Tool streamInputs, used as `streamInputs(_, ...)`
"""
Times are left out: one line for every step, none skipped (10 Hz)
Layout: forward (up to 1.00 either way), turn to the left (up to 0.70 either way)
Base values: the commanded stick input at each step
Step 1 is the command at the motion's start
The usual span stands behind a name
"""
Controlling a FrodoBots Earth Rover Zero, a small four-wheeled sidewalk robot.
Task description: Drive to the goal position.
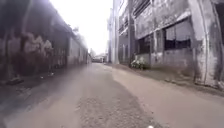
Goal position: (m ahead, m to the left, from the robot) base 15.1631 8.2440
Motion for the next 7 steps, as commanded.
streamInputs(0.5, 0.0)
streamInputs(0.5, 0.0)
streamInputs(0.5, 0.0)
streamInputs(0.5, 0.0)
streamInputs(0.5, 0.0)
streamInputs(0.5, 0.0)
streamInputs(0.5, 0.0)
